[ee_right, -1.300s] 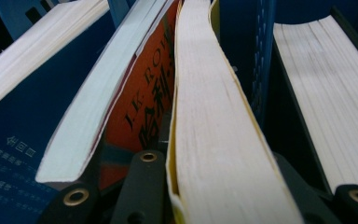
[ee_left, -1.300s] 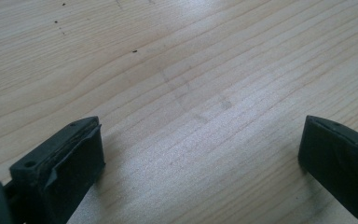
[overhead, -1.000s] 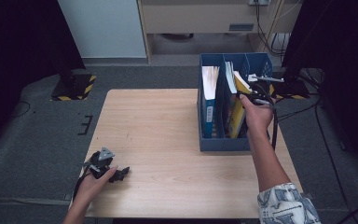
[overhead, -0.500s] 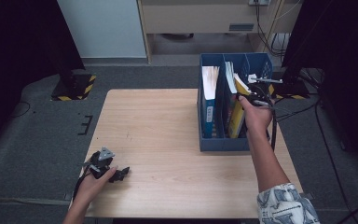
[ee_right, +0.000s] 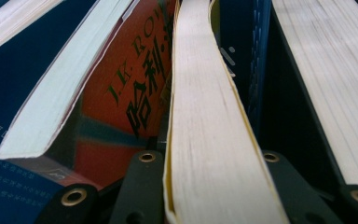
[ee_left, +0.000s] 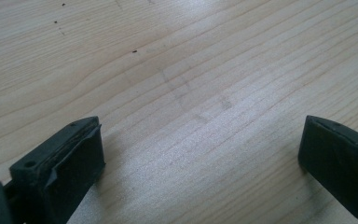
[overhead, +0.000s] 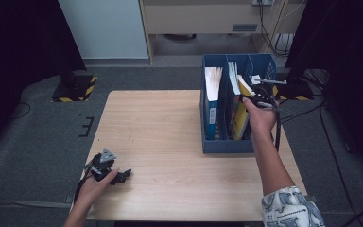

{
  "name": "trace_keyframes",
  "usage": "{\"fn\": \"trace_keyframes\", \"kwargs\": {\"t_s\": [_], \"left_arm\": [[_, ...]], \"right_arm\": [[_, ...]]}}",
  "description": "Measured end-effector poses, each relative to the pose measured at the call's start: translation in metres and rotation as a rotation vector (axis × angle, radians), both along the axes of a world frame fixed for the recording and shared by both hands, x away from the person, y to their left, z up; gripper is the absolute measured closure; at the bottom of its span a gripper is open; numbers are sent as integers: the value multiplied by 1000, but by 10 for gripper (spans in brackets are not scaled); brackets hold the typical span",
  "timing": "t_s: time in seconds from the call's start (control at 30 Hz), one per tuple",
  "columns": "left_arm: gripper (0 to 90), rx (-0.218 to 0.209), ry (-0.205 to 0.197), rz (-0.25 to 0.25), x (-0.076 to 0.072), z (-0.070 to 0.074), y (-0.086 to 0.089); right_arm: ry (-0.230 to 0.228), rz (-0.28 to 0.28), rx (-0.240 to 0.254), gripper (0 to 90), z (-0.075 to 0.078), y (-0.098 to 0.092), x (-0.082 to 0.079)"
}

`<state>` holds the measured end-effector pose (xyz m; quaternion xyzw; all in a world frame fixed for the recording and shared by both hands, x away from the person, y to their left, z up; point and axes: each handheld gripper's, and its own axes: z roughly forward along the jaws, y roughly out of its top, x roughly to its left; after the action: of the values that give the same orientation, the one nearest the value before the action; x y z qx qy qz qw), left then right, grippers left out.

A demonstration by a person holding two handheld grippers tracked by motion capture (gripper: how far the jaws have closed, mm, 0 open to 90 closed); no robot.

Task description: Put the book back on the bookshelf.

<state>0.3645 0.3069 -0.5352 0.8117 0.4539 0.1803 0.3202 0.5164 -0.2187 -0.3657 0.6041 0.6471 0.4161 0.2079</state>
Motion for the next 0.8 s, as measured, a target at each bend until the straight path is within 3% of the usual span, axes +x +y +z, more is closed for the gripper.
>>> {"fn": "trace_keyframes", "kwargs": {"t_s": [0.8], "left_arm": [[0,-1,-1,-1,0,0,0]], "right_arm": [[47,23,-12,720,3,-1,-5]]}}
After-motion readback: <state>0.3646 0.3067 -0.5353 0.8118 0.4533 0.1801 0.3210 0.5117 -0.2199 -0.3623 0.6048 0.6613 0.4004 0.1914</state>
